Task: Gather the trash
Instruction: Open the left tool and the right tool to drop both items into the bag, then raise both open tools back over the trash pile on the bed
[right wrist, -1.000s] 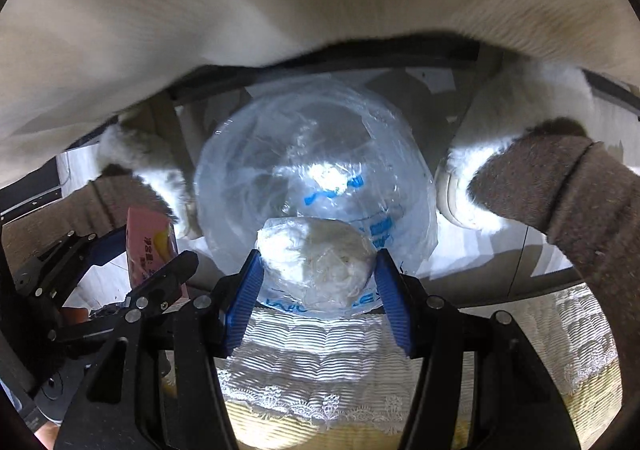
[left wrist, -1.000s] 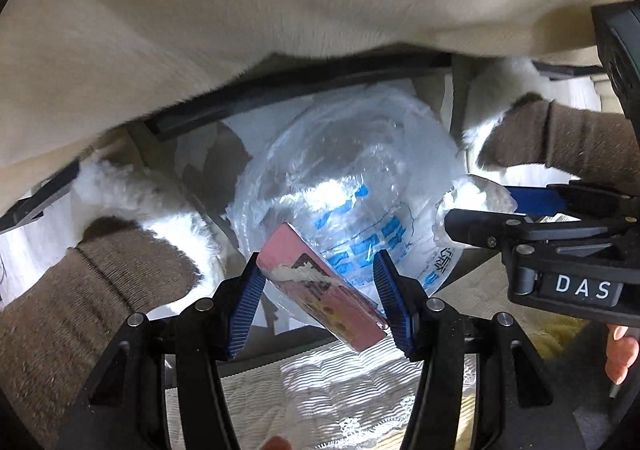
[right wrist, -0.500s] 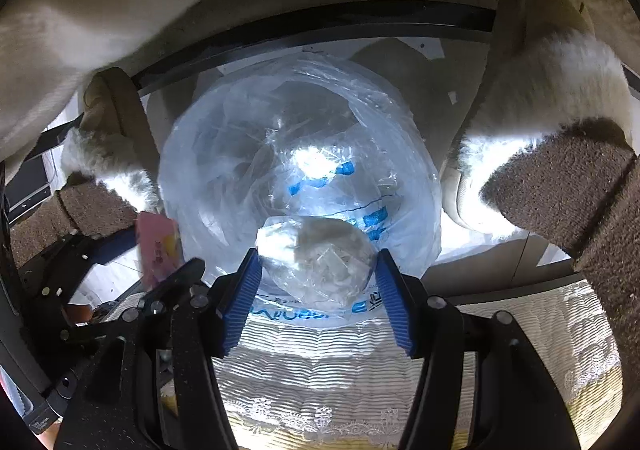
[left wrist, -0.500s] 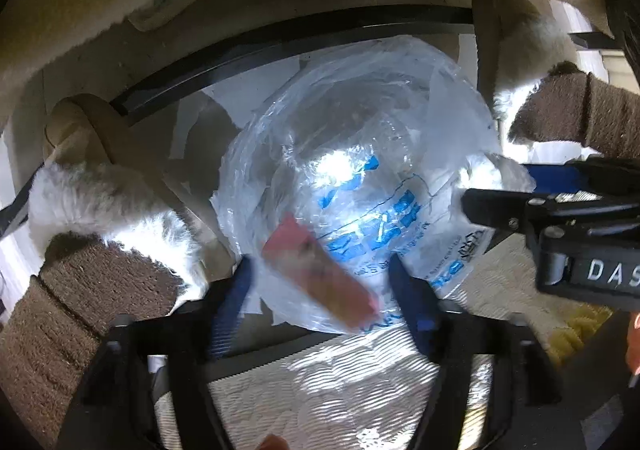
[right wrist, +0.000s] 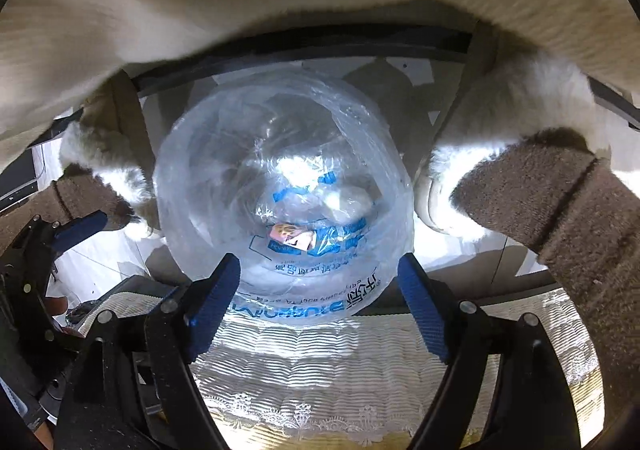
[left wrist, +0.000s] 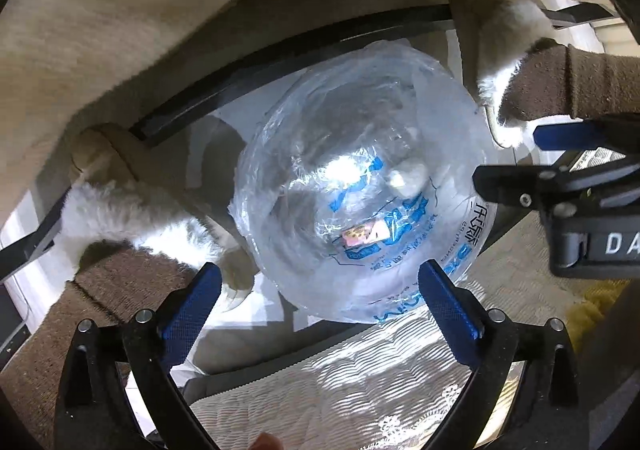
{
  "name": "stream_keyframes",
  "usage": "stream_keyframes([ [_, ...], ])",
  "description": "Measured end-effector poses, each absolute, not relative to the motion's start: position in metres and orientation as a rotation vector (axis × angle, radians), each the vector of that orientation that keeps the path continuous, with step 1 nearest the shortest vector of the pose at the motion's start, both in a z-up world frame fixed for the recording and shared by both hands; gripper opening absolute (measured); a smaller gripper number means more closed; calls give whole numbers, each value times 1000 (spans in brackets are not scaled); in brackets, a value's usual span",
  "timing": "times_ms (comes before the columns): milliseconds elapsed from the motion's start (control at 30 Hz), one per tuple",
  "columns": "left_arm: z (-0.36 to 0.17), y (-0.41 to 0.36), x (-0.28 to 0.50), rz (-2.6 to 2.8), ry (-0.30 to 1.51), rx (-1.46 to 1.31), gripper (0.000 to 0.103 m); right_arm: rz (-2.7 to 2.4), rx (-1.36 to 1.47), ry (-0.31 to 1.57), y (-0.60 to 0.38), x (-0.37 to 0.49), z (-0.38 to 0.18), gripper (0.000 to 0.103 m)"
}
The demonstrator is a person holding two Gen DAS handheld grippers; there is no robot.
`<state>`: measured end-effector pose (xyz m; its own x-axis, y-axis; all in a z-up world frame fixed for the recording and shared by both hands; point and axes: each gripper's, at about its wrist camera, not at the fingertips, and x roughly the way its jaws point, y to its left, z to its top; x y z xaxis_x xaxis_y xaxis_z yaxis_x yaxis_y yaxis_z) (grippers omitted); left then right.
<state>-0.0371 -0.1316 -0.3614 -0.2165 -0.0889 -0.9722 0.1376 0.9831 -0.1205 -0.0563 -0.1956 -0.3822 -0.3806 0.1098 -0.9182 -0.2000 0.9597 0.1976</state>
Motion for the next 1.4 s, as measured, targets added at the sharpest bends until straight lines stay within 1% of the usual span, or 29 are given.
stream_keyframes([
  [133,-345,-130,-40,-213,1745,35,97,346,-76,1878,-195,-58,-363,80],
  [500,-287,-130,-54,-190,1569,61,97,391,-61,1714,-197,-65,-310,80],
  [1033,-188,-125,-82,-107,1202,78,97,442,-94,1411,-203,-80,-225,80],
  [1267,-155,-109,-93,-69,1063,-19,97,469,-79,1223,-211,-86,-179,80],
  [1400,-137,-102,-97,-63,980,-79,97,467,-135,1052,-211,-93,-144,80],
])
